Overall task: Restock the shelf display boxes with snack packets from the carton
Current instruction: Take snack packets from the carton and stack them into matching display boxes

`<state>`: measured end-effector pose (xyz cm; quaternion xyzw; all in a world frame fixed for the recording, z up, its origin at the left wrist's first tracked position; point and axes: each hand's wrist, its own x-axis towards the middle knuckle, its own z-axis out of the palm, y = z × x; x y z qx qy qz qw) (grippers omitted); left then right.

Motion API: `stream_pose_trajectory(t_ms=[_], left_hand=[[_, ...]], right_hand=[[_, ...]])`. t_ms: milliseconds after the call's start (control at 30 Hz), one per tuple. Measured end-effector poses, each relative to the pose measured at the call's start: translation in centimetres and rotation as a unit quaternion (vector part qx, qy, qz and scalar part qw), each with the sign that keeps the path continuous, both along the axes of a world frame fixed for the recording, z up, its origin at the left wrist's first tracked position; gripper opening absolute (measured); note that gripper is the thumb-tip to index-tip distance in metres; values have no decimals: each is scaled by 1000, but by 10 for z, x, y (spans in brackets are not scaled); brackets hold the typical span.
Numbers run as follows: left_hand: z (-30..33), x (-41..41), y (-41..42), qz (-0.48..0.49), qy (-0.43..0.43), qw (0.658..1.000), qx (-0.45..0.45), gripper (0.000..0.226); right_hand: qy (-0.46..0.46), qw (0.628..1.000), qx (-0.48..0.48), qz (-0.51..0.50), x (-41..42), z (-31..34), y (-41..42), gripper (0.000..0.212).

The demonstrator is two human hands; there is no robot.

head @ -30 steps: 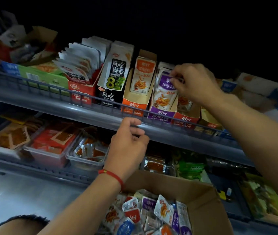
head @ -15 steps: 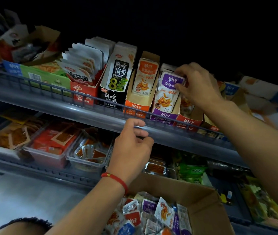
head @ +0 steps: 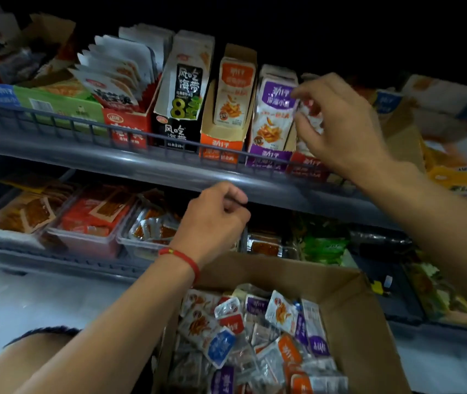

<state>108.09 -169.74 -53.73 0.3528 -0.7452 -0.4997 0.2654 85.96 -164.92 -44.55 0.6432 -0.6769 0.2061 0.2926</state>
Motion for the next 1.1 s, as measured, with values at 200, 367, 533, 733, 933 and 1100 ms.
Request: stream_pose_trajectory(t_ms=[200, 367, 533, 733, 933, 1100], left_hand=[[-53, -7, 21, -133, -219, 964, -70, 14], [-122, -8, 39, -349, -415, 826, -151, 31], [-187, 2, 36, -395, -488, 754, -193, 58], [-205, 0, 31, -404, -426, 778, -226, 57], [-162, -23, 25, -328, -409, 829, -193, 19], [-106, -40, 35, -227, -173, 947, 148, 36]], right_hand=[[-90, 990, 102, 37, 21, -74, 88, 24], [-156, 956, 248, 3, 15, -136, 135, 26], [-196, 935, 296, 12, 1, -140, 145, 24], [-275, 885, 371, 58, -11, -148, 145, 20], [-294, 855, 422, 70, -16, -152, 148, 18], [-334, 844, 413, 77, -12, -148, 148, 33]])
